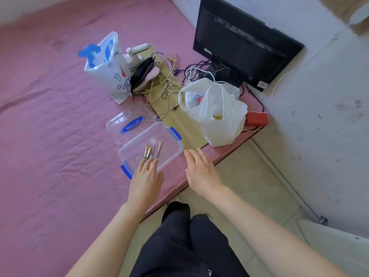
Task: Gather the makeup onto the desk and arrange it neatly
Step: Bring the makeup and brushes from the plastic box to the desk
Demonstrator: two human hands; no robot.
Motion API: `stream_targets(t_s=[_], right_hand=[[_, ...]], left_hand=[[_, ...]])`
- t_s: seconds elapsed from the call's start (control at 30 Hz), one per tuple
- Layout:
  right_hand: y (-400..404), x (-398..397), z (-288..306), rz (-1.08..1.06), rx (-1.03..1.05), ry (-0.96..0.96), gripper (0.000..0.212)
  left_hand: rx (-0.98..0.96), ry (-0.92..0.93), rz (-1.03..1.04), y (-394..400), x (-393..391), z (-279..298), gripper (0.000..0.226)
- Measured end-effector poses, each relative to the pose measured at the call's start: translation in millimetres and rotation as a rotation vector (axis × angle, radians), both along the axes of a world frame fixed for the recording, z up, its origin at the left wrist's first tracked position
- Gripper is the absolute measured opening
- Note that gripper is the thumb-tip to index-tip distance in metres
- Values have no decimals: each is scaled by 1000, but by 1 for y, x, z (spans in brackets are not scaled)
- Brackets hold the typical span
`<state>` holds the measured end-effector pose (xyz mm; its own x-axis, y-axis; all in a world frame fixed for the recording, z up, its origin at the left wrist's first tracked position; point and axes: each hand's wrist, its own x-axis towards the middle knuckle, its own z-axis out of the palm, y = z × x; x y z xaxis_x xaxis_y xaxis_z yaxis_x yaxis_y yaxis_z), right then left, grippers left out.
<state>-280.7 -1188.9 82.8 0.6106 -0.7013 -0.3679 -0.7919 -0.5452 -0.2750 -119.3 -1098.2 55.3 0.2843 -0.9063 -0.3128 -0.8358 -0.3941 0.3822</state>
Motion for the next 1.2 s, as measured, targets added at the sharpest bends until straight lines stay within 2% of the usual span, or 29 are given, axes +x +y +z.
stream_targets(t_s=[0.37, 0.57, 0.77, 0.93, 1.07, 1.2], right_hand=[[-72, 60, -61, 394, 47, 138, 62], [-109, 100, -113, 587, 90, 177, 60], [-124, 127, -181, 664, 162, 178, 53], [-128, 136, -244, 699, 278, 275, 48], [-133, 147, -285, 780, 253, 333, 48], [-132, 157, -315, 855, 156, 305, 46]], left_hand=[[145, 170, 406, -33, 43, -64, 36], [223, 226, 526, -42, 50, -119, 35], [260, 253, 634, -55, 47, -180, 31], [292, 276, 692, -60, 54, -237, 37], [301, 276, 758, -63, 68, -278, 34], [315, 228, 771, -68, 81, -310, 28]])
